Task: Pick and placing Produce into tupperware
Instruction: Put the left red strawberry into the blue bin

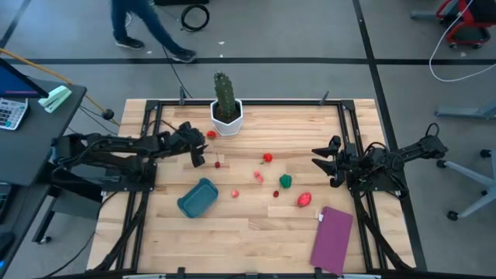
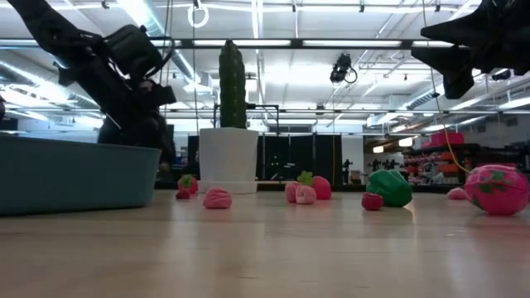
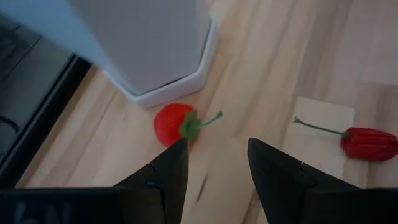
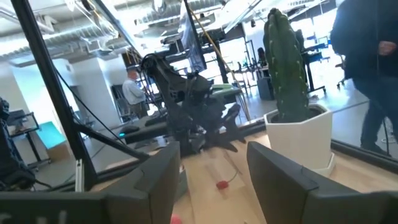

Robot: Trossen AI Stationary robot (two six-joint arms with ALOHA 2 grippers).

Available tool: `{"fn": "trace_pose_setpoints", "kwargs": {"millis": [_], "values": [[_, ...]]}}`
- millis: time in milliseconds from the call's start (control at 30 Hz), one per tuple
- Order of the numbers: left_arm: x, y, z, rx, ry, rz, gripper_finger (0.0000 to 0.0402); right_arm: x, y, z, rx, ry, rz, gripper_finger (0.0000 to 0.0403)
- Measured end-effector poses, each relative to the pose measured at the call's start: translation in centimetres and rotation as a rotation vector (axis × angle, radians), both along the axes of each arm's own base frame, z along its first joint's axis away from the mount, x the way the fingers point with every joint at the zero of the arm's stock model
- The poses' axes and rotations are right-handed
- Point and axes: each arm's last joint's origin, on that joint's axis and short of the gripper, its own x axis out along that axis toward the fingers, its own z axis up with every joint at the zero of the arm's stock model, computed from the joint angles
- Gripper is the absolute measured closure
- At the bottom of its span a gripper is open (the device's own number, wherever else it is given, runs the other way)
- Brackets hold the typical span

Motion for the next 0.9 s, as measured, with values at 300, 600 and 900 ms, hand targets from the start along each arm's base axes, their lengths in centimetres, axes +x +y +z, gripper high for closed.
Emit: {"fn": "trace_pose_setpoints", "kwargs": {"millis": [300,600,900], "values": [[0.9,0.7,-0.8,0.068,0.018,-0.050,0.0230,-0.1,0.0,0.3,-0.031,-0.024,-0.008,0.0206],[1.3,0.9,-1.9,0.088,0.078,-0.098,0.0230,-0.1,0.0,0.3,-0.055,-0.021,-0.020,0.0206],[2.2,1.2,-2.7,0.136,0.081,-0.134,0.0230,0.0,-0.4,0.3,-0.052,-0.021,-0.049,0.0206]]}}
